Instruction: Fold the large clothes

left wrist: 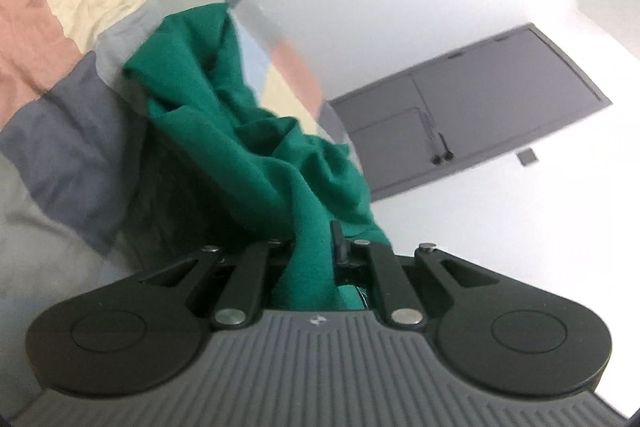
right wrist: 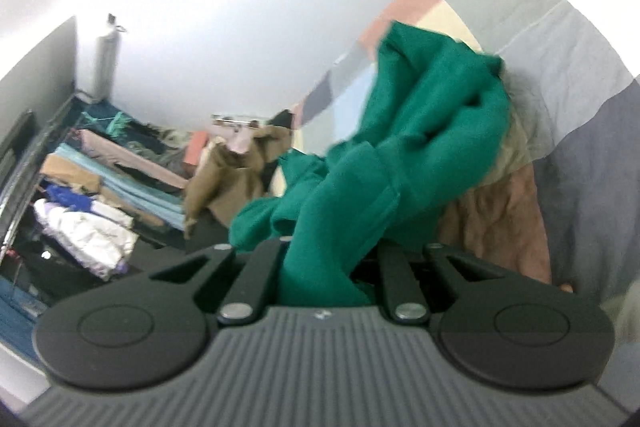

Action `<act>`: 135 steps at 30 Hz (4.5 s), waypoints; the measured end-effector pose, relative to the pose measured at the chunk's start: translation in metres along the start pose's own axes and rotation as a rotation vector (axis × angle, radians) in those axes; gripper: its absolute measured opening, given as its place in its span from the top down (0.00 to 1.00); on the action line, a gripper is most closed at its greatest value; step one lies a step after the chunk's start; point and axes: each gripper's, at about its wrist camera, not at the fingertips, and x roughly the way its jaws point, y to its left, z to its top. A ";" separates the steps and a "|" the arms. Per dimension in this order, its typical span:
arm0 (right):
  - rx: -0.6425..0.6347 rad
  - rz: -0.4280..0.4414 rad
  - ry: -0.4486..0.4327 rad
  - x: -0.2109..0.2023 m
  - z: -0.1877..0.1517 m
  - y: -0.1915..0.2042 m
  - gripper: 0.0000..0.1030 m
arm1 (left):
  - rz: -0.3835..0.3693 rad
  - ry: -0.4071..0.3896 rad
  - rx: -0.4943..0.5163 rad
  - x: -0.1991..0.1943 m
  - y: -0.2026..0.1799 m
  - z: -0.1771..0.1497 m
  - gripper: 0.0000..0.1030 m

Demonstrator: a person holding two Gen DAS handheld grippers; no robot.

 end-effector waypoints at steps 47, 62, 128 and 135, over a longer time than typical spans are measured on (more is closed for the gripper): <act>0.243 -0.260 -0.034 0.268 0.159 -0.156 0.82 | 0.277 -0.134 0.009 0.258 0.133 0.212 0.84; -0.156 -0.286 -0.146 0.178 0.120 -0.053 0.17 | 0.352 -0.246 0.443 0.160 0.014 0.134 0.25; -0.295 -0.529 -0.141 0.259 0.179 -0.105 0.40 | 0.500 -0.127 0.397 0.261 0.102 0.178 0.26; -0.344 -0.516 0.017 0.283 0.166 -0.122 0.34 | 0.506 -0.091 0.384 0.291 0.112 0.192 0.28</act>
